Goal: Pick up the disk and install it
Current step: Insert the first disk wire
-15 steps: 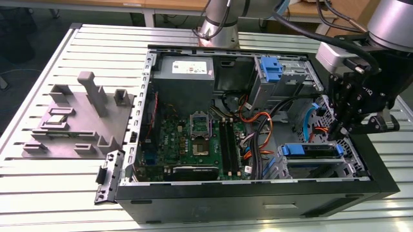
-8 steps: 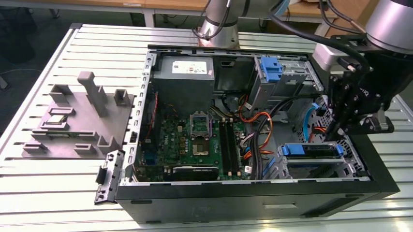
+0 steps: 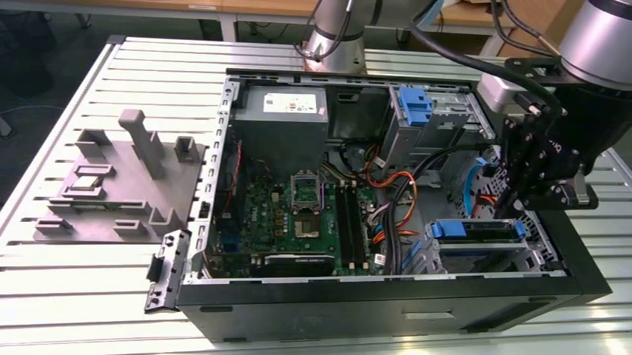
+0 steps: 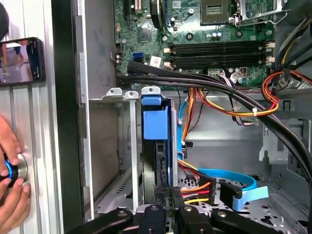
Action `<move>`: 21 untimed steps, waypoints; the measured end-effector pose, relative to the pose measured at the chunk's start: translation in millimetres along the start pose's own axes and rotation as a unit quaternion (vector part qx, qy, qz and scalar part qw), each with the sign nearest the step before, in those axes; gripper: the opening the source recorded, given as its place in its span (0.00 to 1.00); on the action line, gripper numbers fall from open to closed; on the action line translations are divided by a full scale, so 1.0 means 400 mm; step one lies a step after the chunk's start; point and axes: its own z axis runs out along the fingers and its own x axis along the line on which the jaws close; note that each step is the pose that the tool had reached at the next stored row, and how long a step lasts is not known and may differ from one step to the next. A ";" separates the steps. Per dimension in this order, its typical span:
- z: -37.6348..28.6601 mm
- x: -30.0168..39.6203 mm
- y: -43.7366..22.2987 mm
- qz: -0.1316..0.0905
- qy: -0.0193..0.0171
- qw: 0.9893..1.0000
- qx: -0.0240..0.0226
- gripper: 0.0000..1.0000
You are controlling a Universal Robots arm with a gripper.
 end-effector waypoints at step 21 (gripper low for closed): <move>0.023 0.031 -0.006 0.002 -0.052 0.999 -0.016 0.17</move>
